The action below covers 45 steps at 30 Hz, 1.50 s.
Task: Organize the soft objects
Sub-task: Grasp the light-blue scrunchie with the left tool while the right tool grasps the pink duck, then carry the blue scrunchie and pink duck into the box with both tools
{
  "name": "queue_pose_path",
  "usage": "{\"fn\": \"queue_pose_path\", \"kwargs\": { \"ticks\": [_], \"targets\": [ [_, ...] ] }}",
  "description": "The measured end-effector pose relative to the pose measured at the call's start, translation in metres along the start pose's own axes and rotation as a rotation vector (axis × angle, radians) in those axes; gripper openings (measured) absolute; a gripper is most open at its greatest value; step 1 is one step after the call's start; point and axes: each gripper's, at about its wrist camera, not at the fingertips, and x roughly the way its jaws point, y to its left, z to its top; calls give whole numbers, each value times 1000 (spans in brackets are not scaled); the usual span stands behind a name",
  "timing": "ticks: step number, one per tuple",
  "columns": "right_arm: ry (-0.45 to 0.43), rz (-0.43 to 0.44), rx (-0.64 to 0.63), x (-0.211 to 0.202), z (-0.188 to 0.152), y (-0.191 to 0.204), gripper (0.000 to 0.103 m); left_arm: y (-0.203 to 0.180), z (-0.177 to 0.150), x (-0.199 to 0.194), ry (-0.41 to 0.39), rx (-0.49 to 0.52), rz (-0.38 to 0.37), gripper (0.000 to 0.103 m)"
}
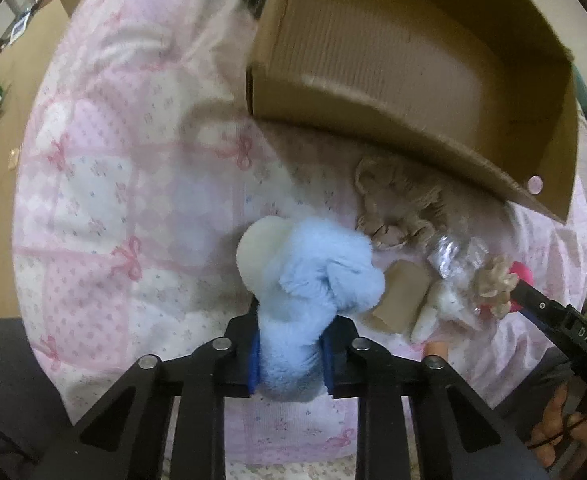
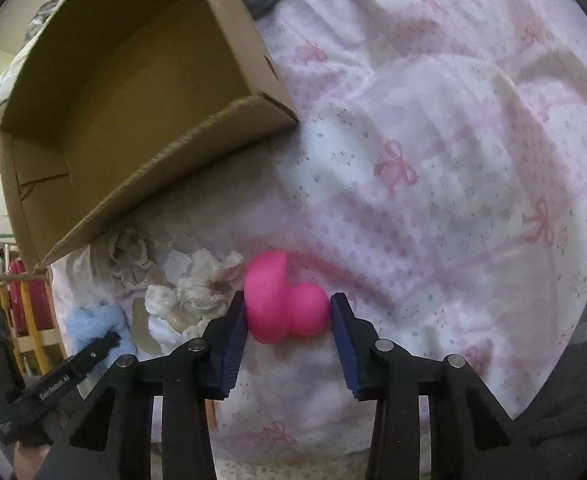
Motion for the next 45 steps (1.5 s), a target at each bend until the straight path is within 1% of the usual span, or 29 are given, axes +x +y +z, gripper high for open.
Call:
{"fn": "queue_pose_path", "kwargs": {
  "ticks": [3, 6, 7, 8, 10, 14, 19, 20, 23, 25, 26, 29, 32, 37, 42, 45],
  "targets": [
    [-41, 28, -3, -10, -2, 2, 41, 1, -4, -16, -38, 7, 8, 20],
    [-101, 48, -28, -26, -5, 2, 41, 12, -6, -32, -60, 12, 30, 20],
    [-131, 69, -39, -33, -7, 4, 41, 13, -7, -36, -66, 12, 35, 20],
    [-158, 83, -55, -41, -8, 7, 41, 17, -1, -37, -73, 15, 44, 20],
    [-198, 89, -82, -53, -11, 12, 41, 18, -1, -41, -93, 25, 60, 20],
    [-255, 152, -104, -70, -16, 16, 41, 15, 0, -52, -140, 52, 73, 20],
    [-290, 204, -116, -81, -19, 19, 41, 3, -1, -55, -156, 87, 81, 20],
    [-293, 208, -120, -83, -19, 18, 41, 5, 1, -52, -160, 86, 78, 20],
    [-290, 202, -137, -82, -18, 23, 41, -3, 1, -52, -176, 76, 67, 19],
    [-290, 199, -147, -76, -19, 34, 41, -1, 1, -58, -181, 62, 36, 19],
    [-290, 199, -152, -75, -19, 36, 41, -2, 0, -62, -194, 60, 29, 19],
    [-304, 210, -162, -77, -21, 40, 41, -10, 3, -86, -267, 89, 28, 19],
    [-331, 220, -181, -87, -21, 44, 41, -15, 12, -114, -342, 105, 17, 18],
    [-371, 269, -209, -108, -12, 56, 41, -22, 36, -150, -438, 116, -1, 19],
    [-400, 279, -266, -123, 7, 76, 41, -36, 63, -166, -489, 152, 4, 19],
    [-414, 276, -291, -128, 20, 86, 41, -41, 79, -163, -502, 177, 29, 19]
  ]
}}
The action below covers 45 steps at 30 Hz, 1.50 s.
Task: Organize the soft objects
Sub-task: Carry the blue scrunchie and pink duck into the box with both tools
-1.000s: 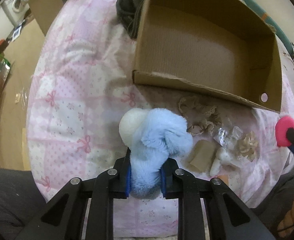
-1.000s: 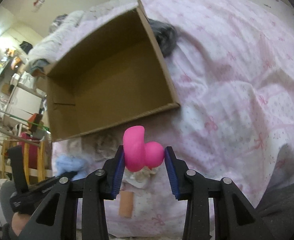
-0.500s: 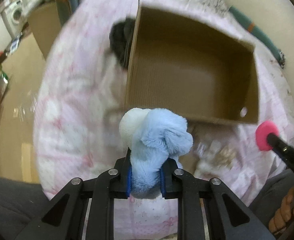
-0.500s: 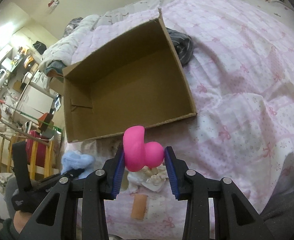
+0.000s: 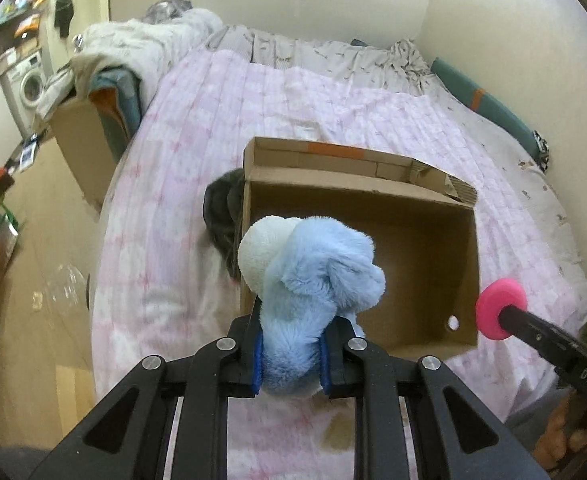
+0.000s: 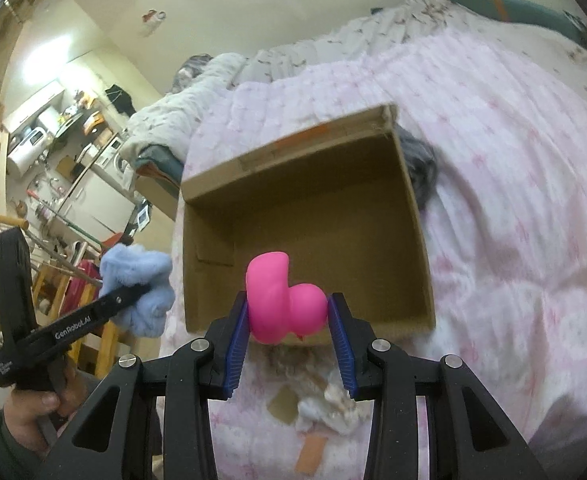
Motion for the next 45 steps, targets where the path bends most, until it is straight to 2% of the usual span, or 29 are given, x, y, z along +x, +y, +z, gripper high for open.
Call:
{"fn": "queue_pose_path", "kwargs": {
  "ticks": [6, 13, 17, 22, 26, 31, 37, 39, 40, 42, 44, 45],
  "targets": [
    [33, -22, -29, 24, 22, -1, 41, -7, 9, 27, 11, 62, 20, 19],
    [90, -41, -22, 58, 14, -15, 41, -12, -6, 64, 49, 110, -5, 19],
    [102, -59, -78, 72, 5, -14, 40, -11, -7, 82, 86, 69, -45, 19],
    [118, -61, -62, 87, 3, -16, 41, -16, -9, 89, 97, 73, -83, 19],
    [118, -68, -86, 92, 5, -15, 40, -19, -14, 99, 129, 90, -85, 19],
    [160, -97, -85, 105, 4, -19, 40, -17, -10, 101, 118, 70, -90, 19],
    [195, -109, -99, 114, 0, -17, 40, -19, -24, 119, 225, 58, -102, 22],
    [202, -118, -109, 115, -1, -15, 38, -20, -27, 121, 245, 57, -97, 27],
    [206, -118, -112, 116, -2, -15, 33, -20, -27, 122, 250, 56, -98, 32],
    [216, -124, -112, 119, -2, -14, 33, -20, -26, 122, 245, 51, -95, 42],
    [223, -125, -105, 121, -2, -14, 33, -20, -25, 119, 232, 46, -85, 59],
    [224, -121, -100, 121, -2, -15, 33, -19, -24, 118, 224, 41, -80, 61]
  ]
}}
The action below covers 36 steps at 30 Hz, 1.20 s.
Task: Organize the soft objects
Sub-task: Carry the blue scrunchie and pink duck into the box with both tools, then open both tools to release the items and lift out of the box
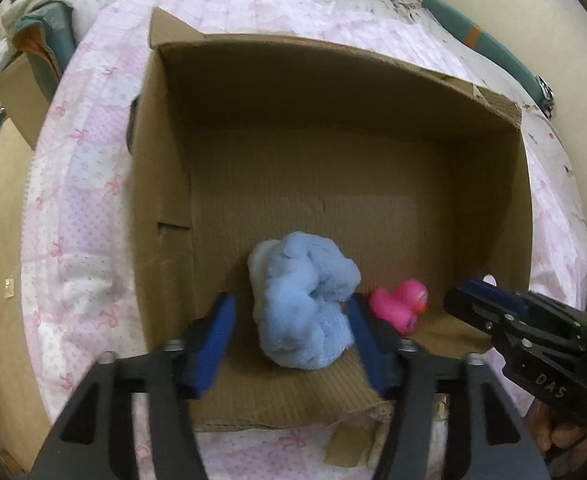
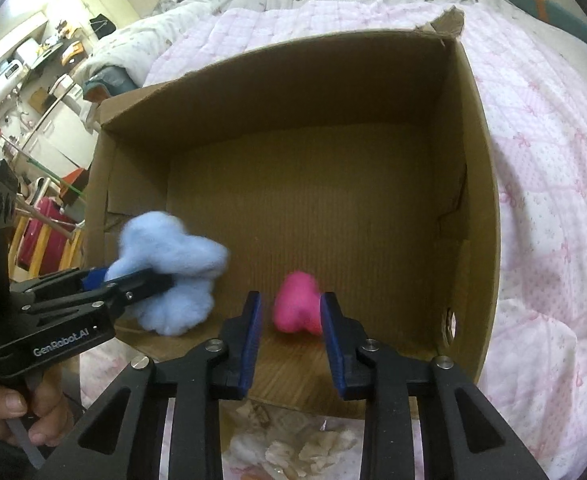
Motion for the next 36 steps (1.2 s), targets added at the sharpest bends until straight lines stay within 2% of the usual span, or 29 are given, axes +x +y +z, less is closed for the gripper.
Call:
{"fn": "queue_pose_path", "kwargs": {
  "ticks": [6, 7, 8, 10, 12, 16, 20, 21, 23, 26, 36],
  "targets": [
    [-27, 35, 59, -7, 2, -9, 33, 1, 0, -9, -17, 3, 43, 63],
    [-31, 38, 69, -9, 3, -11, 40, 0, 1, -11, -25, 5, 42, 63],
    [-44, 45, 76, -13, 4, -12, 59, -2, 1, -14, -36, 9, 39, 63],
    [-89, 56, 71, -21, 4, -12, 77, -3, 1, -22, -63, 16, 45, 63],
    [-116, 51, 63, -27, 6, -12, 77, -6, 1, -27, -79, 18, 45, 63],
    [-114, 65, 89, -28, 9, -16, 77, -12, 2, -40, -119, 32, 29, 63],
    [-145, 87, 100, -37, 11, -14, 77, -17, -1, -48, -165, 56, 53, 71],
    [-152, 85, 100, -40, 9, -16, 78, -17, -2, -48, -165, 61, 59, 71],
    [-156, 84, 108, -43, 6, -18, 87, -19, -5, -49, -161, 67, 55, 71],
    [-157, 85, 117, -45, 5, -20, 93, -21, -9, -61, -186, 72, 45, 71],
    [-170, 61, 79, -51, -1, -10, 93, -10, -27, -78, -204, 35, 93, 72]
  ]
}}
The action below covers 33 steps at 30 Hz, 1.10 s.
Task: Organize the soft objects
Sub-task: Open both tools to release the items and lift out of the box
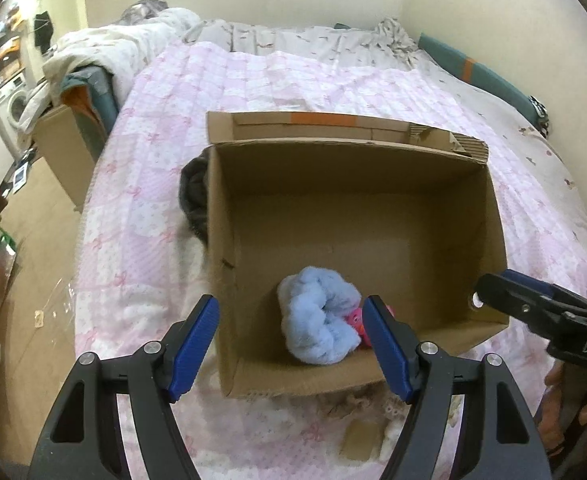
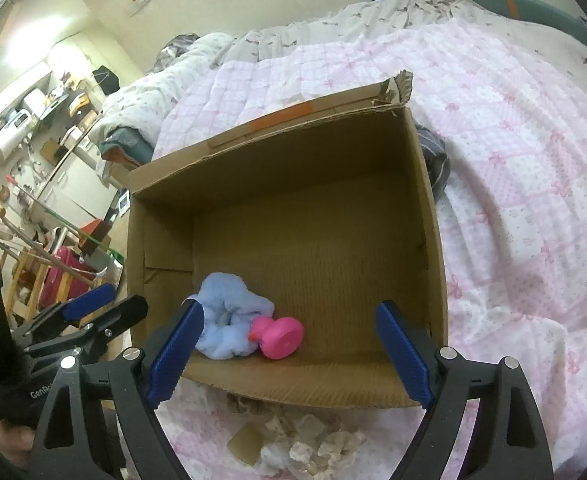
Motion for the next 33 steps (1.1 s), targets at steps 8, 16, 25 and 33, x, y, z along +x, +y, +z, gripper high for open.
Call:
{"fn": "queue_pose_path", "kwargs": {
  "ticks": [8, 16, 25, 33],
  "targets": [
    [-24, -24, -11, -19, -9, -1, 93, 8, -13, -9, 3, -21, 21, 72],
    [-18, -25, 35, -33, -27, -7, 93, 18, -29, -19, 12, -64, 41, 72],
    [30, -6, 117, -39, -46, -19, 93, 25, -53, -27, 44, -124, 32, 72],
    [119, -13, 203, -30, -69, -30, 93, 20, -75, -20, 106, -144, 18, 72]
  ]
}}
